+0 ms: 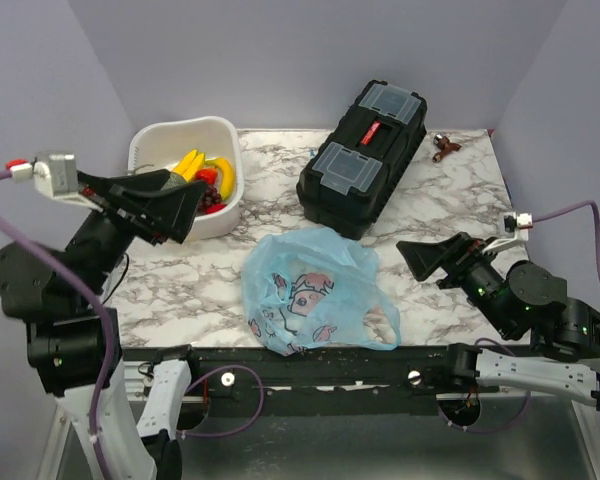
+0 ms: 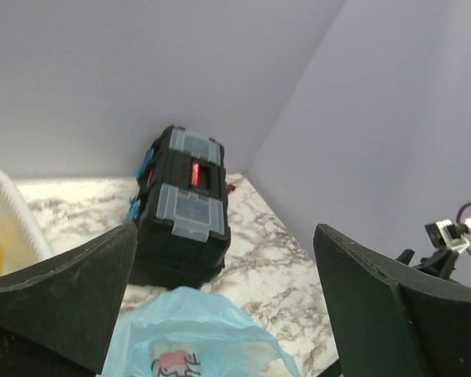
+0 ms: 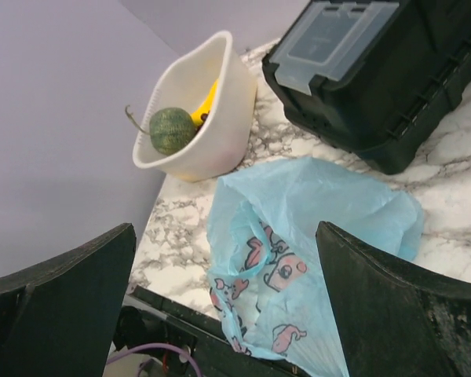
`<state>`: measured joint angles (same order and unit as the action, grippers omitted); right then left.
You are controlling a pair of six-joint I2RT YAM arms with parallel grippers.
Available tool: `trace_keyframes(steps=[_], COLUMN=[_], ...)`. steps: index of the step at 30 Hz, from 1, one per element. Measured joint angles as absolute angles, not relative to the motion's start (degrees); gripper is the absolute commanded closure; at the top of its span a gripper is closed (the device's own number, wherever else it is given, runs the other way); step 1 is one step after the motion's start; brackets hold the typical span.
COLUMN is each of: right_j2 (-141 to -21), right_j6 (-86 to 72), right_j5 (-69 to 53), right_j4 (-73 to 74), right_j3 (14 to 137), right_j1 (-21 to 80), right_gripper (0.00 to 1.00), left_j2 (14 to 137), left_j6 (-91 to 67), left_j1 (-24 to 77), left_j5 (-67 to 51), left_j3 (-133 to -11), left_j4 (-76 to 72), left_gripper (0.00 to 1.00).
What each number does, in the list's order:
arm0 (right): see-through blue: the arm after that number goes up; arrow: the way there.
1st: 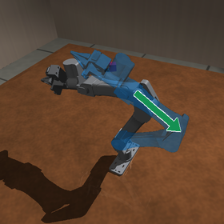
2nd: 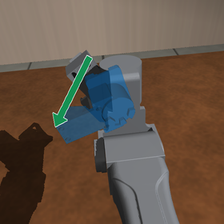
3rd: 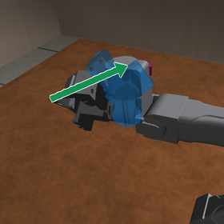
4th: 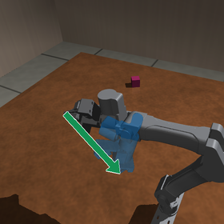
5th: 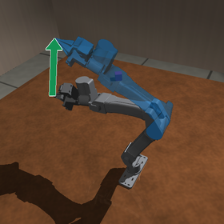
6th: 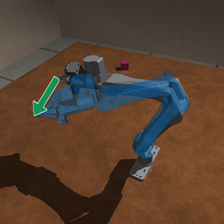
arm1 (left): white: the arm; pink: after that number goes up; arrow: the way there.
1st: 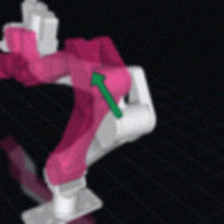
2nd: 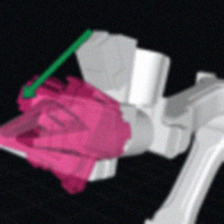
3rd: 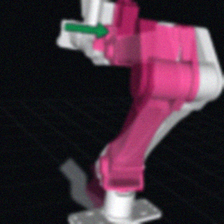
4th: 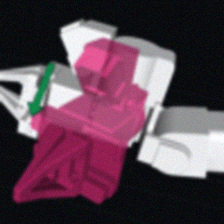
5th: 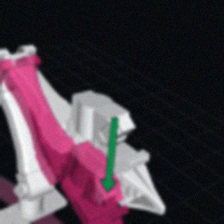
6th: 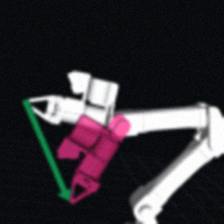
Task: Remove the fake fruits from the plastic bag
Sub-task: Reset both arms
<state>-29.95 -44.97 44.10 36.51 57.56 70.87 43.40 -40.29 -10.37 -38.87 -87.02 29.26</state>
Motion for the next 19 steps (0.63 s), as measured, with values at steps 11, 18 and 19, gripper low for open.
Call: trace_keyframes(steps=[11, 18, 19], right_j2=[-29.39, -27.4, -27.0], right_j6=[-35.94, -34.48, -34.37], right_j5=[46.44, 48.86, 49.41], right_j4=[29.95, 27.97, 27.57], right_j3=[60.6, 60.64, 60.53], right_j1=[70.87, 70.87, 70.87], right_gripper=[0.0, 0.0, 0.0], left_j2=[36.84, 34.92, 34.85], left_j6=[-40.27, -39.88, -39.81], left_j1=[-9.37, -9.28, -9.28], left_j5=[-38.37, -35.57, -35.27], left_j3=[-93.19, -92.2, -92.2], left_j4=[22.96, 22.5, 22.59], left_gripper=[0.07, 0.07, 0.07])
